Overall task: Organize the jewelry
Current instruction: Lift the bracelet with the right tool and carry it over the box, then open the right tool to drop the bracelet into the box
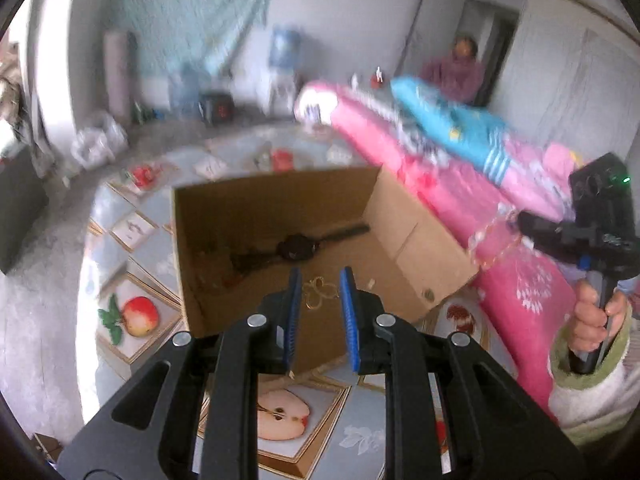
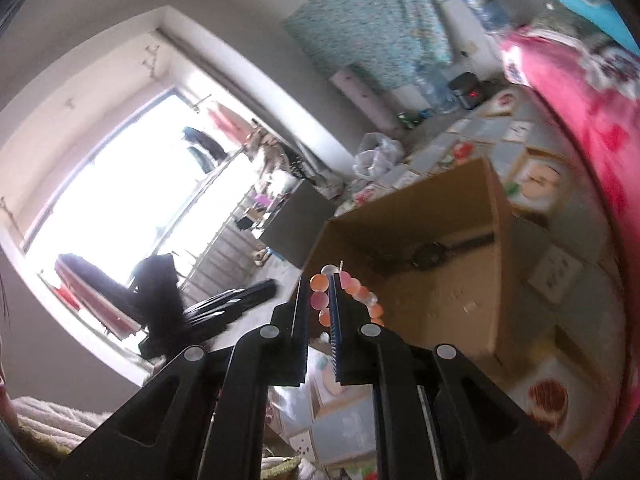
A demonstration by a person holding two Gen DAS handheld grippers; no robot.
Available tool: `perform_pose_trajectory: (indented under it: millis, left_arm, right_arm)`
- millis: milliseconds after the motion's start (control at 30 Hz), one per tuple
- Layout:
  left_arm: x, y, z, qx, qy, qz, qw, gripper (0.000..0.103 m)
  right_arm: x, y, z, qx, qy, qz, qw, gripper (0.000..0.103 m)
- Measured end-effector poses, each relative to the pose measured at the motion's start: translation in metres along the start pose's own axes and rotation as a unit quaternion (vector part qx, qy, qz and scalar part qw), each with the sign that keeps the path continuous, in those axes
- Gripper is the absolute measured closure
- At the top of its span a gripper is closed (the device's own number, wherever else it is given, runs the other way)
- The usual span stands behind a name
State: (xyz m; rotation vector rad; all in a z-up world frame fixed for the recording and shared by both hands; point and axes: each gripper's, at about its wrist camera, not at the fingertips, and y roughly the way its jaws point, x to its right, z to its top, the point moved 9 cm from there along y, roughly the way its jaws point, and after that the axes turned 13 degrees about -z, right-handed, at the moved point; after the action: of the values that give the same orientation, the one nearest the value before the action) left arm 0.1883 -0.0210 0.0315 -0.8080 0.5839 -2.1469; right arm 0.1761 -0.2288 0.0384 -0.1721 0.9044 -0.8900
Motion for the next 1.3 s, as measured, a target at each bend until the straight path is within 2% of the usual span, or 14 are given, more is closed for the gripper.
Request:
perform_pose_trajectory:
  millis: [100, 167, 333, 400, 500, 533, 633, 700, 800, 900, 967, 1067, 1200, 1300]
  left_arm:
    - [-0.026, 0.038, 0.001, -0.083, -0.022, 0.01, 0.9963, 0.085]
    - [-0.04, 0.066, -0.006, -0.142, -0.023, 0.024, 0.9894, 0.085]
    - [-0.067, 0.117, -0.027, -0.259, -0.021, 0.049, 0.9645, 0.084]
    - [-0.077, 0.128, -0.036, -0.296, -0.017, 0.07, 0.9525, 0.084]
    - [-0.082, 0.136, -0.04, -0.321, -0.019, 0.082, 0.9434, 0.081]
    - [-0.081, 0.137, -0.041, -0.324, -0.021, 0.081, 0.9422, 0.076]
    - [-0.08, 0.136, -0.036, -0.317, -0.012, 0.086, 0.9446, 0.064]
    - [-0.078, 0.132, -0.032, -0.307, -0.008, 0.088, 0.9476, 0.062]
    - [-0.074, 0.116, -0.021, -0.279, -0.016, 0.08, 0.9568, 0.06]
    - [-0.067, 0.088, -0.003, -0.225, -0.021, 0.076, 0.9712, 0.052]
    - [-0.06, 0.061, 0.01, -0.17, -0.02, 0.077, 0.9823, 0.044]
    - [-0.052, 0.034, 0.023, -0.102, -0.02, 0.073, 0.9919, 0.032]
    - [-0.047, 0.005, 0.028, -0.02, -0.039, 0.069, 0.9967, 0.026]
    - [-0.052, -0.006, 0.019, 0.005, -0.049, 0.08, 0.9956, 0.022]
  right_arm:
    - [-0.008, 0.015, 0.01, -0.009, -0.013, 0.008, 1.0, 0.094]
    - [-0.007, 0.026, 0.014, -0.018, -0.015, 0.011, 1.0, 0.093]
    - [-0.003, 0.051, 0.023, -0.044, -0.02, 0.013, 0.999, 0.093]
    - [-0.002, 0.056, 0.023, -0.05, -0.023, 0.012, 0.998, 0.093]
    - [0.001, 0.062, 0.023, -0.055, -0.027, 0.011, 0.998, 0.093]
    - [0.003, 0.063, 0.022, -0.056, -0.026, 0.01, 0.998, 0.093]
    - [0.01, 0.066, 0.021, -0.06, -0.021, 0.004, 0.998, 0.093]
    - [0.015, 0.064, 0.021, -0.063, -0.018, -0.003, 0.998, 0.093]
    - [0.018, 0.062, 0.021, -0.066, -0.02, -0.014, 0.998, 0.093]
    - [0.017, 0.06, 0.022, -0.071, -0.027, -0.028, 0.997, 0.093]
    - [0.018, 0.061, 0.019, -0.08, -0.033, -0.041, 0.995, 0.093]
    - [0.021, 0.063, 0.016, -0.093, -0.04, -0.058, 0.993, 0.093]
    - [0.024, 0.069, 0.008, -0.117, -0.047, -0.082, 0.989, 0.093]
    - [0.024, 0.076, 0.003, -0.135, -0.049, -0.092, 0.985, 0.093]
